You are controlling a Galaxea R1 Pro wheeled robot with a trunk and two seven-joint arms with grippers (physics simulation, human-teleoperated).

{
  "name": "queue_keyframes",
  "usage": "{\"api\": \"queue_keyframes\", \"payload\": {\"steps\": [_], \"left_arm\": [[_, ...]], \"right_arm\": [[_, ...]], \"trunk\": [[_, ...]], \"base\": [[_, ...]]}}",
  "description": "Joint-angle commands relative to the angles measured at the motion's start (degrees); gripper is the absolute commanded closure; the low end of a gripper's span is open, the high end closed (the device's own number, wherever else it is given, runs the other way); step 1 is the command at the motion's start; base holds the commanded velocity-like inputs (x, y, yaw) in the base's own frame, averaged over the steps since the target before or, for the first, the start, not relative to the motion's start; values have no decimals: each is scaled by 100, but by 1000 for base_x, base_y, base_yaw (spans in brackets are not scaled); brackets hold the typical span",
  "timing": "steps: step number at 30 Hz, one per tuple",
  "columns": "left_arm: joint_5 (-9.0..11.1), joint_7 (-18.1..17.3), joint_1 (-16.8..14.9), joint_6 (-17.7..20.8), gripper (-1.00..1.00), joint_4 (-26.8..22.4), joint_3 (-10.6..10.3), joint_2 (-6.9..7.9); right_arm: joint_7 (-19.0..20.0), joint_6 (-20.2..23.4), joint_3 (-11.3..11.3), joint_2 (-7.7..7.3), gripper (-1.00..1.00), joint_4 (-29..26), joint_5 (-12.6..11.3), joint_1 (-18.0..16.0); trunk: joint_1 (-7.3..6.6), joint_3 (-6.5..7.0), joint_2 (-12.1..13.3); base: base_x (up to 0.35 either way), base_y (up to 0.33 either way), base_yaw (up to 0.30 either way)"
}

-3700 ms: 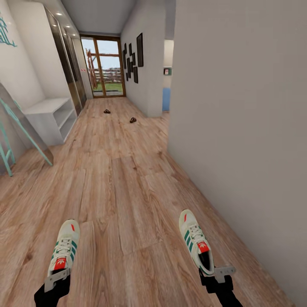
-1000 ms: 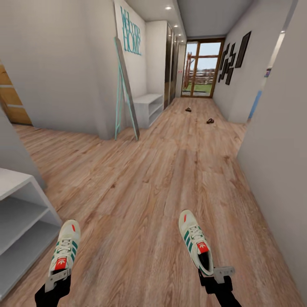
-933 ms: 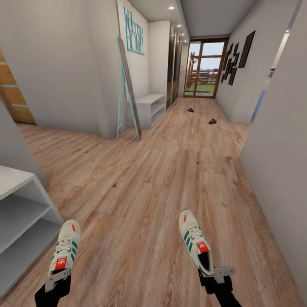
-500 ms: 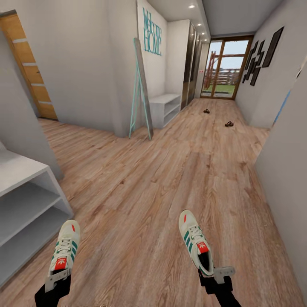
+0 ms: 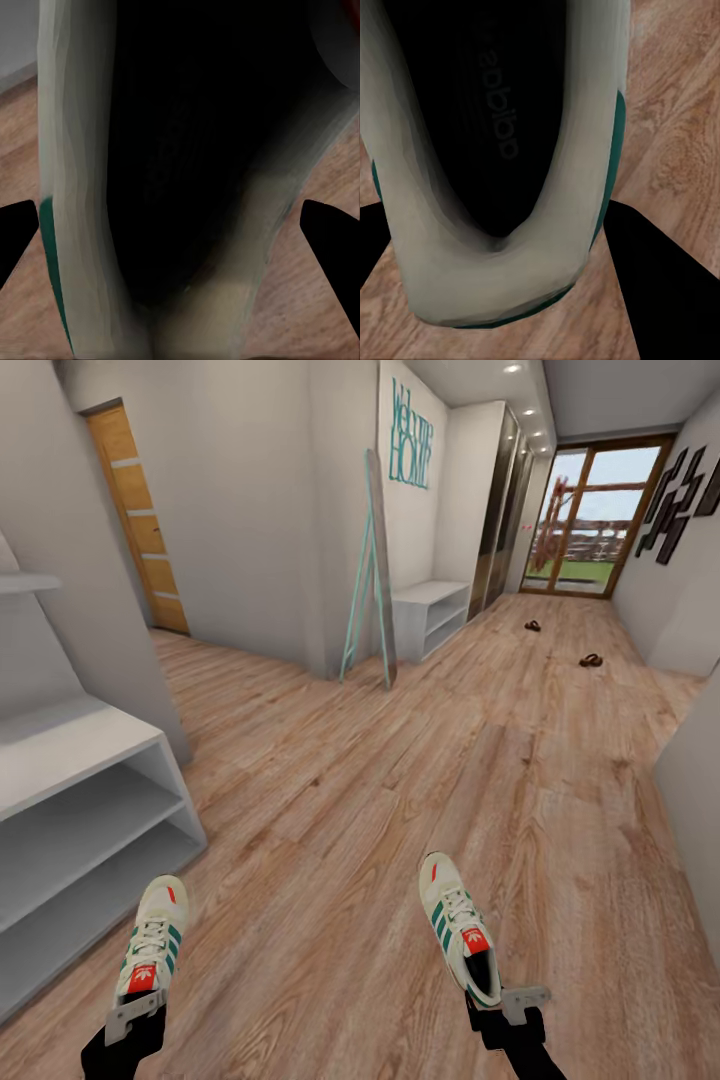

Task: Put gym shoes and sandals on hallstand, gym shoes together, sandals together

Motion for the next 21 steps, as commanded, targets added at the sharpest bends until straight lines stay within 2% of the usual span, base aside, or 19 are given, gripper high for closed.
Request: {"api": "queue_keyframes", "payload": {"steps": [1,21], "left_arm": [[-39,-46,-9,-19,100,-7,50,-5],[-39,-38,-9,-19,100,-13,52,2]], "right_arm": [[-7,-13,5,-3,100,0,39,-1],[-5,-13,5,-3,100,1,39,0]], "trunk": [[-1,-5,-2],[-1,-5,-2]], "base": [[0,-3,279],[14,-8,279]]}}
